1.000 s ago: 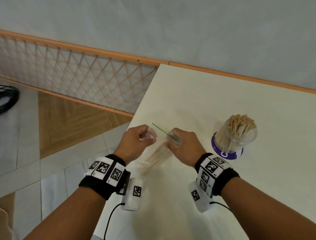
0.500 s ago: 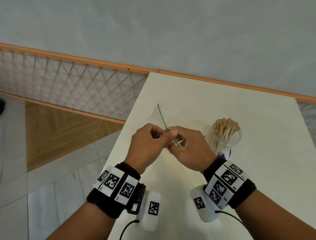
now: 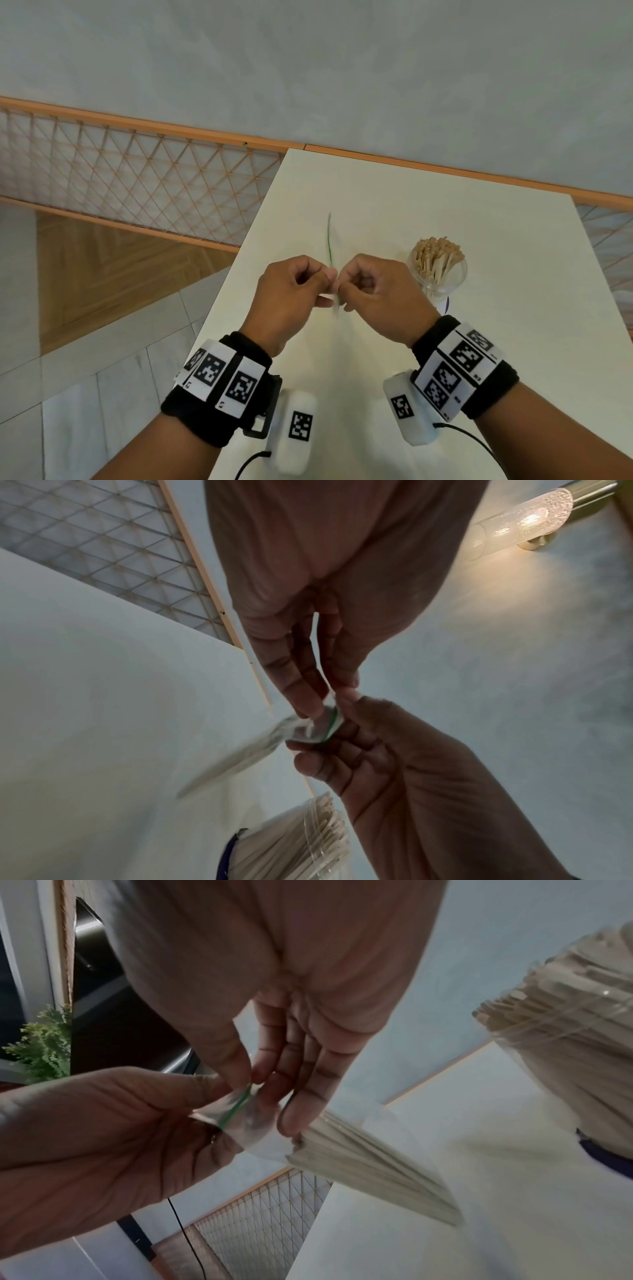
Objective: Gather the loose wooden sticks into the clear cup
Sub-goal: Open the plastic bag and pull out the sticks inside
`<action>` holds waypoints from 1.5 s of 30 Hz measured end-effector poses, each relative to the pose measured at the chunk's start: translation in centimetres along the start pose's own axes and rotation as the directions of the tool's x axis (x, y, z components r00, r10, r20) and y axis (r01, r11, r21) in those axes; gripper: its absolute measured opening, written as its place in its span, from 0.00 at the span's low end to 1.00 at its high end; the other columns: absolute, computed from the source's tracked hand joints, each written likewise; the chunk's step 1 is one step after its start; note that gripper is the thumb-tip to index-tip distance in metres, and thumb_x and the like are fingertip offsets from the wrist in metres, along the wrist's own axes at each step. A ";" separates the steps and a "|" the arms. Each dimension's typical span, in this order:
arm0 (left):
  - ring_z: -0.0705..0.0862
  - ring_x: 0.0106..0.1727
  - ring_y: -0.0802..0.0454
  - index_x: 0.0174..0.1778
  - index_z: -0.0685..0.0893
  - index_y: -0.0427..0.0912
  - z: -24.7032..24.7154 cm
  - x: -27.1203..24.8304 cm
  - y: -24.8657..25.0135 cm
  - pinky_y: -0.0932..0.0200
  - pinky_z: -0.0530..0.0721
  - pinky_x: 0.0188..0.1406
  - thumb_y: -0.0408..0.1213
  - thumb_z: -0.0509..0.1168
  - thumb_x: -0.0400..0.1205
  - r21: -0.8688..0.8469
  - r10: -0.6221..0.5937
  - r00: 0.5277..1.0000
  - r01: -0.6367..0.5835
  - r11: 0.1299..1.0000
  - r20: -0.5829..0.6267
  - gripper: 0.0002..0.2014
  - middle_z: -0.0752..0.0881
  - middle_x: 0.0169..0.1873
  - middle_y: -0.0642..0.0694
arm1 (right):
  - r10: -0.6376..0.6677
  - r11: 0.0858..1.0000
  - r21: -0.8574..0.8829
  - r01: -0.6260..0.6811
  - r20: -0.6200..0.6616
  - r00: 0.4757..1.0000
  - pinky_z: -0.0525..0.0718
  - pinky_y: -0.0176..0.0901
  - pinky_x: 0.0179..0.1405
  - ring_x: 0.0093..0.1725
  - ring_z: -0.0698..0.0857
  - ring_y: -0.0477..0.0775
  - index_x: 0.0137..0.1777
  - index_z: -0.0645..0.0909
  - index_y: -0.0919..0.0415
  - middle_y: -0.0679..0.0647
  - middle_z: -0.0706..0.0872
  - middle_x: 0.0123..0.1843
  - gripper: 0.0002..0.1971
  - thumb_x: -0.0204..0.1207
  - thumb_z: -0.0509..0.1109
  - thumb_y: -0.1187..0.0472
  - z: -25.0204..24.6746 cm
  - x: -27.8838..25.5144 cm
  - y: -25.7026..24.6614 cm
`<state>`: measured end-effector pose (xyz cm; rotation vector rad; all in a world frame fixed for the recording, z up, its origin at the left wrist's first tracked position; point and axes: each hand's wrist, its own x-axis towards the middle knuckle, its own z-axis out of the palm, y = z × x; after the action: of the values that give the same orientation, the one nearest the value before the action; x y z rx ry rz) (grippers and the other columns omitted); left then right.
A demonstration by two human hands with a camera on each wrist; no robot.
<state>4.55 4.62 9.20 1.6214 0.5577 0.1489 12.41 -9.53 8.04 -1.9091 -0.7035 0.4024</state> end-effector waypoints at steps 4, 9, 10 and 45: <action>0.90 0.37 0.54 0.39 0.87 0.35 -0.1 -0.1 0.2 0.59 0.90 0.39 0.33 0.67 0.82 0.042 0.052 0.998 -0.053 0.998 0.029 0.08 0.91 0.35 0.43 | 0.001 0.999 0.035 -0.002 0.027 1.000 0.85 0.40 0.31 0.28 0.89 0.51 0.38 0.82 0.66 0.55 0.89 0.29 0.08 0.79 0.69 0.67 0.1 -0.2 0.1; 0.90 0.38 0.48 0.40 0.87 0.34 -0.9 -0.2 0.2 0.54 0.91 0.42 0.33 0.67 0.82 0.112 0.090 0.994 -0.097 0.989 0.067 0.08 0.91 0.37 0.40 | 0.058 0.997 0.054 -0.056 -0.052 0.997 0.83 0.41 0.27 0.26 0.87 0.54 0.35 0.80 0.67 0.59 0.88 0.28 0.08 0.76 0.68 0.70 -0.3 -0.1 0.8; 0.90 0.38 0.47 0.40 0.87 0.35 -1.2 -0.3 0.2 0.53 0.91 0.43 0.34 0.67 0.82 0.128 0.091 0.994 -0.098 0.987 0.064 0.08 0.91 0.37 0.41 | 0.072 0.997 0.020 -0.070 -0.080 0.994 0.84 0.47 0.26 0.26 0.87 0.54 0.33 0.79 0.65 0.59 0.87 0.28 0.08 0.75 0.69 0.68 -0.5 -0.1 1.1; 0.82 0.52 0.73 0.36 0.85 0.65 -0.5 2.3 2.9 0.61 0.78 0.56 0.47 0.83 0.63 0.638 -0.240 0.695 -0.394 0.662 0.678 0.14 0.90 0.50 0.60 | -0.056 0.882 0.459 0.106 -0.120 0.991 0.84 0.62 0.49 0.51 0.88 0.75 0.51 0.85 0.71 0.69 0.90 0.52 0.12 0.77 0.68 0.61 -5.2 -0.2 0.0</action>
<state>7.05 6.02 11.53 2.3251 -0.1473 -0.7631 15.19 -13.38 10.22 -1.4280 -0.5555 0.3768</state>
